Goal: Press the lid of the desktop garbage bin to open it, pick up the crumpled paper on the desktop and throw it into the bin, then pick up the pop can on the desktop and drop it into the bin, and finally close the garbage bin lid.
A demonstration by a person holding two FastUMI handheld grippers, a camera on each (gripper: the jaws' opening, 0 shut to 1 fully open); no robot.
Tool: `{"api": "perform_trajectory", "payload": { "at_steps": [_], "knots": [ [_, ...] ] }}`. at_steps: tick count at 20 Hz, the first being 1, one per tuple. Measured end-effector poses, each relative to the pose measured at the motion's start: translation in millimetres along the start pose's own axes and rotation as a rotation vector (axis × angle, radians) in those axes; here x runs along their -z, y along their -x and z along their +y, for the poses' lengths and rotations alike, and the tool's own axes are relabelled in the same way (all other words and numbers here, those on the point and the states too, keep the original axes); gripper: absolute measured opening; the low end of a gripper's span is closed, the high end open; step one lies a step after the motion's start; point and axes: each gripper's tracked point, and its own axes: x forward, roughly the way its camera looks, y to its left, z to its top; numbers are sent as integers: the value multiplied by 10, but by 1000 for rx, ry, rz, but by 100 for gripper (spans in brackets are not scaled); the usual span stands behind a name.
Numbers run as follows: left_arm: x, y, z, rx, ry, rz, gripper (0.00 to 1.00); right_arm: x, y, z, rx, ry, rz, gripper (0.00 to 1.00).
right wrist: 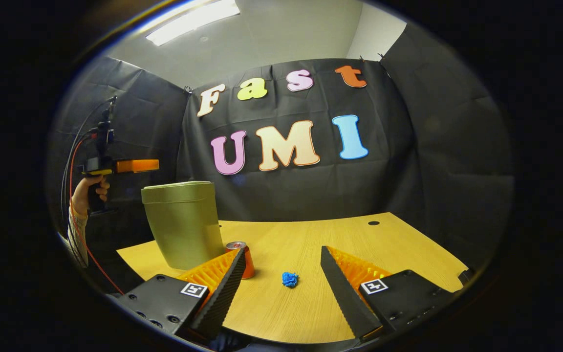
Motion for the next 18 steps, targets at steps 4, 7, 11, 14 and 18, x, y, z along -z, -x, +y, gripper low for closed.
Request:
{"api": "perform_trajectory", "payload": {
  "at_steps": [4, 7, 11, 14, 18],
  "knots": [
    [128, -68, 124, -27, 17, 28, 0, -9, 11, -36, 10, 6, -6, 97],
    [261, -91, 171, -36, 28, 62, 0, -3, 3, -57, 14, 2, -5, 97],
    [360, -116, 205, -41, 60, 83, 0, 7, 4, -101, 24, 4, -3, 97],
    [366, -133, 212, -54, 115, 62, 0, 13, -8, -109, 23, 2, 1, 97],
    [409, -124, 201, -76, 65, 69, 0, 43, -27, -116, 18, -3, 8, 97]
  ]
}}
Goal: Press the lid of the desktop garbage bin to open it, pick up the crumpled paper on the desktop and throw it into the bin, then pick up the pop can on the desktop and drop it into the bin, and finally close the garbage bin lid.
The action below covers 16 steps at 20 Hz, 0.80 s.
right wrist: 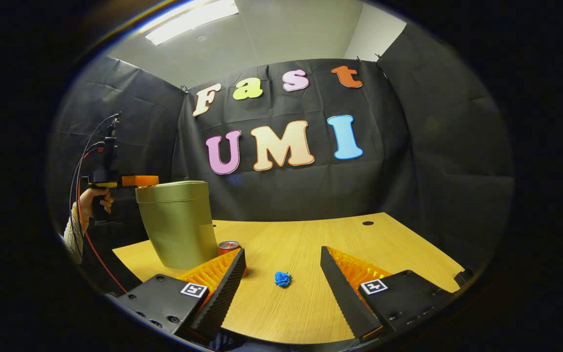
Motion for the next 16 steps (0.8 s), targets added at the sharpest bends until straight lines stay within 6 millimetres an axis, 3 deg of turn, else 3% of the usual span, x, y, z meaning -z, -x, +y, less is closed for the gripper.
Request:
{"api": "perform_trajectory", "payload": {
  "at_steps": [7, 8, 13, 16],
  "knots": [
    [-11, 14, 5, -15, -43, 15, 0, 87, -25, 38, -19, 6, 31, 97],
    [-22, 5, 2, -13, -36, 5, 0, 101, -26, 46, -23, 6, 33, 94],
    [-85, 7, 11, -19, -58, 4, 0, 71, -9, 14, -15, 6, 29, 97],
    [-259, 53, -116, -6, -82, -26, 0, 54, 1, -2, -12, 1, 24, 97]
  ]
}}
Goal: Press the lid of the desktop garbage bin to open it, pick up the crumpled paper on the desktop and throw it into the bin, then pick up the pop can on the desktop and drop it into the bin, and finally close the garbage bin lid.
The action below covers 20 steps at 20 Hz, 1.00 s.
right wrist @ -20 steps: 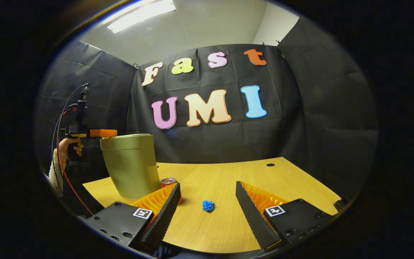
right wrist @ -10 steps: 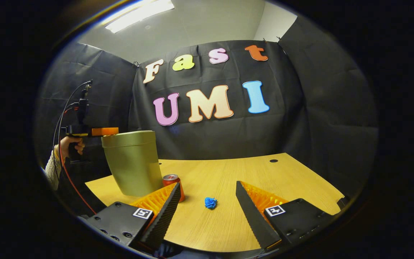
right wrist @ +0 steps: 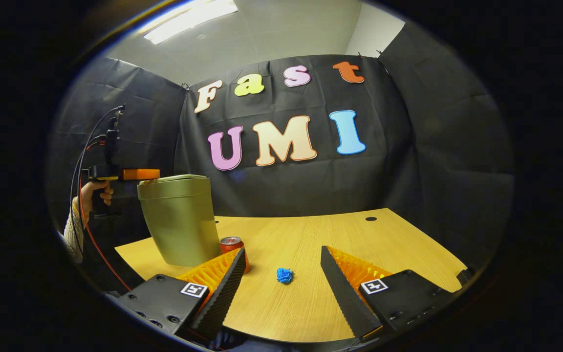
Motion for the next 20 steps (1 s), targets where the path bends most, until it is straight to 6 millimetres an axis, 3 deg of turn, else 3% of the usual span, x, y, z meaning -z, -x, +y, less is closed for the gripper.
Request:
{"api": "perform_trajectory", "payload": {
  "at_steps": [2, 4, 8, 13, 16, 20],
  "knots": [
    [-211, 23, -112, 22, -25, -54, 0, 15, -1, -27, 10, 3, 4, 94],
    [-400, 76, -302, 66, -35, -106, 0, 20, -6, -50, 15, 1, 5, 98],
    [-385, 157, -730, 159, -18, -138, 0, 7, -2, -60, 20, -10, 1, 98],
    [138, 251, -1021, 180, -28, -121, 0, -11, 14, -100, 31, -10, 1, 94],
    [479, 369, -1240, 208, -20, -119, 0, -55, 44, -153, 53, -12, -15, 97],
    [761, 499, -1482, 282, 6, -126, 0, -40, 33, -221, 87, 4, -8, 97]
  ]
}}
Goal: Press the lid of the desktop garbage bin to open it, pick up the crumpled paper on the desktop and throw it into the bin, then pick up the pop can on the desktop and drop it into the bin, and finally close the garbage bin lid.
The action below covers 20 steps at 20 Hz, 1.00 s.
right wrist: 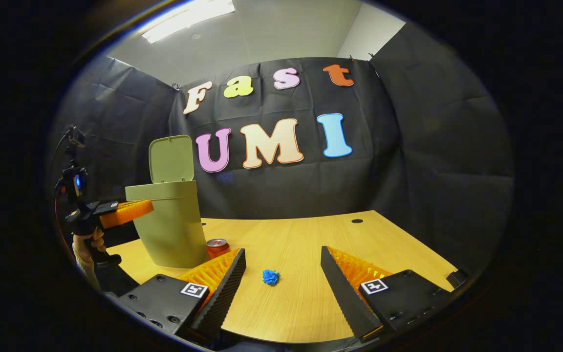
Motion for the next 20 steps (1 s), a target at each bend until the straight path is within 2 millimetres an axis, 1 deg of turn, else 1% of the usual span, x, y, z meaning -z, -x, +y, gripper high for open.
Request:
{"api": "perform_trajectory", "payload": {
  "at_steps": [2, 5, 6, 7, 8, 9, 11, 12, 13, 16, 17, 19, 20],
  "knots": [
    [145, 17, -21, 12, 29, 13, 0, 43, -39, 1, 10, 16, 10, 97],
    [407, 14, -36, 35, 91, 67, 0, 165, -132, 23, 7, 32, 41, 97],
    [487, 15, -26, 39, 106, 88, 1, 225, -184, 20, 7, 34, 62, 97],
    [546, 19, -36, 48, 117, 102, 14, 288, -224, 32, 4, 31, 84, 97],
    [582, 18, -56, 59, 127, 109, 20, 361, -263, 53, -2, 24, 112, 97],
    [608, 23, -67, 68, 137, 110, 33, 404, -289, 71, -8, 18, 133, 97],
    [659, -2, -96, 86, 143, 133, 59, 430, -348, 112, -11, 19, 157, 98],
    [692, 15, -52, 75, 135, 147, 66, 419, -385, 117, -6, 25, 165, 98],
    [662, 14, -55, 79, 139, 134, 70, 416, -430, 136, -7, 31, 176, 98],
    [658, 23, -167, 118, 137, 136, 76, 380, -613, 243, -33, 47, 207, 98],
    [656, 21, -174, 122, 134, 136, 83, 394, -696, 288, -49, 56, 230, 98],
    [684, 7, -168, 126, 147, 137, 87, 396, -875, 364, -78, 72, 276, 98],
    [688, 1, -159, 123, 153, 138, 87, 389, -953, 394, -90, 79, 298, 98]
  ]
}}
